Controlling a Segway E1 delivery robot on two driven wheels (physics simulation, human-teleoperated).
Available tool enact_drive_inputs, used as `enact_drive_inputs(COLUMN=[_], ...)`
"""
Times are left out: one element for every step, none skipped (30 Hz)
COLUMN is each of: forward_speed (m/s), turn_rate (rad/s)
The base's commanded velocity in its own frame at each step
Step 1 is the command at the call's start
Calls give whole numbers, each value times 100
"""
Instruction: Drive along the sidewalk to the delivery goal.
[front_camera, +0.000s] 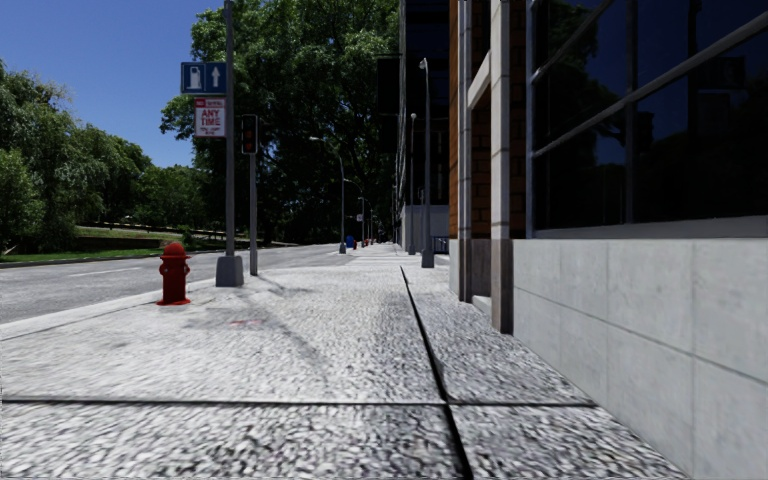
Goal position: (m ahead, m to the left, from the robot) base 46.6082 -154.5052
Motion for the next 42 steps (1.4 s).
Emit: enact_drive_inputs(forward_speed=[200, 200, 200, 200, 200, 200, 200, 200, 200, 200, 200, 200, 200, 200, 200, 200, 200, 200, 200, 200, 200, 200, 200, 200, 200, 200, 200, 200, 200, 200, 200, 200, 200, 200, 200, 200, 200, 200, 200, 200, 200, 200], turn_rate=[0, 0, 0, 0, 0, 0, 0, 0, 0, 0, 0, 0, 0, 0, 0, 0, 0, 0, 0, 0, 0, 0, 0, 0, 0, 0, 0, 0, 0, 0, 0, 0, 0, 0, 0, 0, 0, 0, 0, 0, 0, 0])
